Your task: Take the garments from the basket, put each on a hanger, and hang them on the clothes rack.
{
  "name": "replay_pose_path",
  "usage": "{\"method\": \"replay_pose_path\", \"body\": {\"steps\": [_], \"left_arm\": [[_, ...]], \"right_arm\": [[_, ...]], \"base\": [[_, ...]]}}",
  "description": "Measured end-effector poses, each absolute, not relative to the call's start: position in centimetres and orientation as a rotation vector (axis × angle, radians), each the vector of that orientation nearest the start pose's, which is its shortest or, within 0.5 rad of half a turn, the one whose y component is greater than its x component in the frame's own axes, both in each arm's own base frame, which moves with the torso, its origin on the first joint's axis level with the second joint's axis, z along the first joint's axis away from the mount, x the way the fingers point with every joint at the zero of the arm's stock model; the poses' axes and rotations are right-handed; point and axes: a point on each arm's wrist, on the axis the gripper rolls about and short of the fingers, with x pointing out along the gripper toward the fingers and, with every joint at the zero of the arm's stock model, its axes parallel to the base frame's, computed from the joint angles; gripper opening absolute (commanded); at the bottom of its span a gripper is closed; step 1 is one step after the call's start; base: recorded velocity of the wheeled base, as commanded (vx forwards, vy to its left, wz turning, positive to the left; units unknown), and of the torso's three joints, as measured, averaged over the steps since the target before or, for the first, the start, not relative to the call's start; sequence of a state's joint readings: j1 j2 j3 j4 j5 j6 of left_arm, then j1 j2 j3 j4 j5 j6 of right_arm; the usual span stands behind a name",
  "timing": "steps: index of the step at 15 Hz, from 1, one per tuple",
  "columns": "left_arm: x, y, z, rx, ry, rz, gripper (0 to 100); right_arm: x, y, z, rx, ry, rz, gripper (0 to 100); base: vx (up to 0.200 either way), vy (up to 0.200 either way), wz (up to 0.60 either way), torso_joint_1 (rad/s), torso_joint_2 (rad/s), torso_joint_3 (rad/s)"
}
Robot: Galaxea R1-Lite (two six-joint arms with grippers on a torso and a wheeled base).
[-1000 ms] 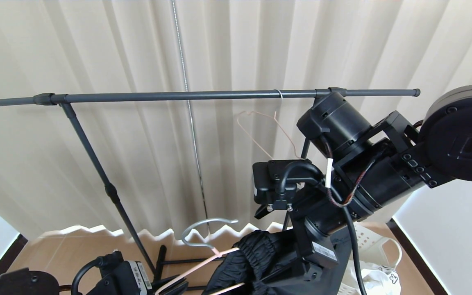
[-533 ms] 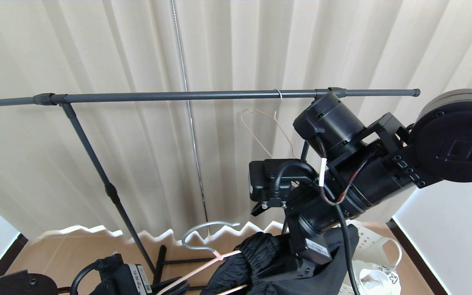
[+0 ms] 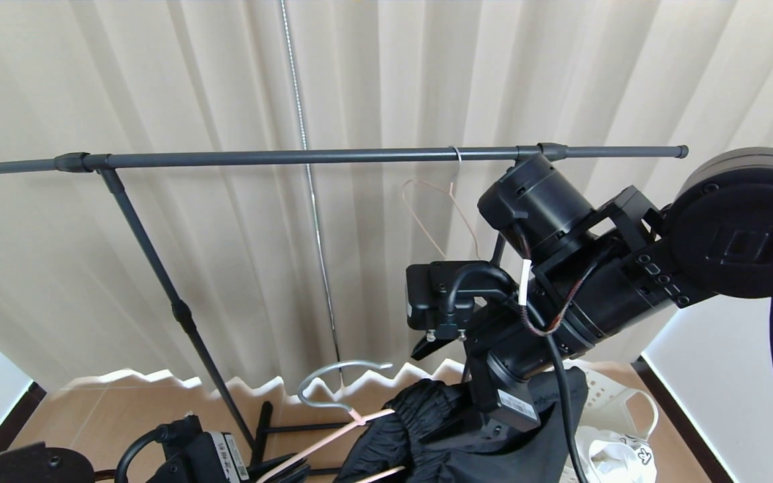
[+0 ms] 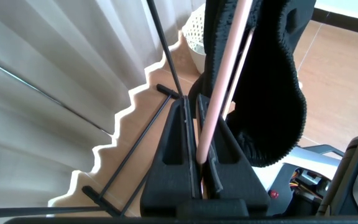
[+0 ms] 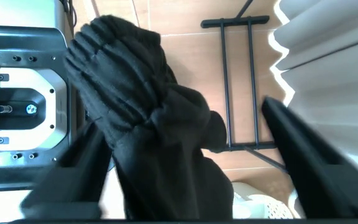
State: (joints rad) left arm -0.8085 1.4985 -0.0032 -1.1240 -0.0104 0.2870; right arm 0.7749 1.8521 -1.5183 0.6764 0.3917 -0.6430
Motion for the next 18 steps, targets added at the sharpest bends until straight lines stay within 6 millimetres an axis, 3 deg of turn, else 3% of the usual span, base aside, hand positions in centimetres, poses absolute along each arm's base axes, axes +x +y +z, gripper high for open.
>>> {"method": "replay_pose_path", "body": {"steps": [17, 18], "left_arm": [[11.24, -11.69, 9.52, 0.407, 0.227, -0.852, 0], [11.23, -11.68, 9.51, 0.407, 0.227, -0.852, 100]], "right_arm": [[21.97, 22.78, 21.81, -0.717, 0.681, 1.378, 0], [21.85, 22.68, 21.81, -0.717, 0.683, 1.379, 0]], "base": [[0.000, 0.000, 0.00, 0.000, 0.00, 0.000], [0.000, 0.000, 0.00, 0.000, 0.00, 0.000]]}}
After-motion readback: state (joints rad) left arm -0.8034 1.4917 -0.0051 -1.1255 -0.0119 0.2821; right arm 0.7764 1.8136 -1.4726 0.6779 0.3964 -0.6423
